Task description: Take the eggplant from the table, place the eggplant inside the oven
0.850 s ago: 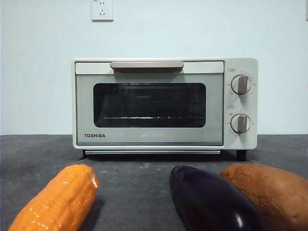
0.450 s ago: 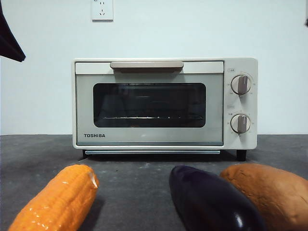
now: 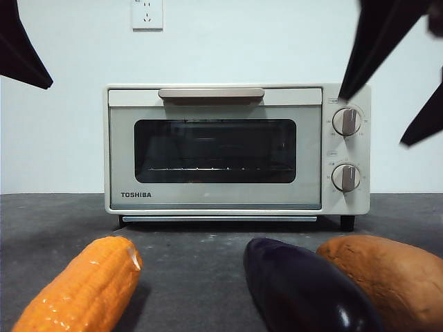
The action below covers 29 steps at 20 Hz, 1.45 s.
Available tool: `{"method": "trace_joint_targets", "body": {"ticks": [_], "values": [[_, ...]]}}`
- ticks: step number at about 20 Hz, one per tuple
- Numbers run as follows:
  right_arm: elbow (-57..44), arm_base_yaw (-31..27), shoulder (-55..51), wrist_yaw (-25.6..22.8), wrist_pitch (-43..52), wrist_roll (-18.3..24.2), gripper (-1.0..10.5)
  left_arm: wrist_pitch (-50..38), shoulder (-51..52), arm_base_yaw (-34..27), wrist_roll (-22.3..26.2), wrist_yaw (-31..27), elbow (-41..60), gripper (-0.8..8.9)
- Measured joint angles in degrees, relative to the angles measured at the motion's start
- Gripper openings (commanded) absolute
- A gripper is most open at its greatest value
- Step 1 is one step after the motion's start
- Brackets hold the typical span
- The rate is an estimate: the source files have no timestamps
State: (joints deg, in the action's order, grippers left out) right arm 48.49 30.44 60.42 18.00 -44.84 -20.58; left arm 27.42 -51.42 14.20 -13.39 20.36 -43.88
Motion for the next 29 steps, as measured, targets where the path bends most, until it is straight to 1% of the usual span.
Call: {"method": "trace_joint_targets", "body": {"ticks": [2,6,8,11,12,14,18,20,21,23,25,27,29], "values": [[1.42,5.05,4.11,-4.37,-0.07,-1.25,4.0,0.00,0.00,0.37,0.00,0.00,0.00,0.06],[5.22,12.52,13.20,-10.54,0.09,-3.72,4.0,0.11,0.00,0.96,0.00,0.02,0.00,0.06],[7.28,15.13,17.90,-12.00,0.00,-3.96,4.0,0.24,0.00,1.05,0.02,0.02,0.00,0.06],[11.41,18.01,24.59,-12.55,0.20,-3.98,4.0,0.35,0.00,1.05,0.02,0.02,0.00,0.06],[12.48,18.80,26.75,-13.55,0.22,-3.98,4.0,0.50,0.00,1.05,0.00,0.02,0.00,0.06],[13.79,19.91,30.93,-14.84,0.28,-4.57,4.0,0.72,0.00,1.05,0.02,0.02,0.00,0.06],[14.12,20.72,37.20,-15.08,1.49,-5.51,3.8,0.79,0.00,1.05,0.02,0.02,0.00,0.06],[14.12,20.85,38.36,-15.80,1.81,-6.23,3.2,0.76,0.00,1.05,0.02,0.02,0.00,0.06],[14.14,21.09,38.40,-16.68,1.88,-6.64,2.6,0.81,0.00,1.05,0.02,0.02,0.00,0.06],[14.23,21.66,38.38,-16.72,1.73,-7.61,1.7,0.81,0.00,1.05,0.04,0.02,0.00,0.06],[16.65,21.68,38.38,-16.70,-2.36,-8.00,1.5,0.76,0.00,1.05,0.04,0.00,0.00,0.06],[21.29,21.68,37.79,-16.74,-7.61,-7.76,1.5,0.66,0.00,1.05,0.07,0.00,0.00,0.06],[26.53,22.10,34.77,-16.74,-13.07,-5.97,1.5,0.61,-0.02,1.05,0.20,0.00,-0.17,0.06]]}}
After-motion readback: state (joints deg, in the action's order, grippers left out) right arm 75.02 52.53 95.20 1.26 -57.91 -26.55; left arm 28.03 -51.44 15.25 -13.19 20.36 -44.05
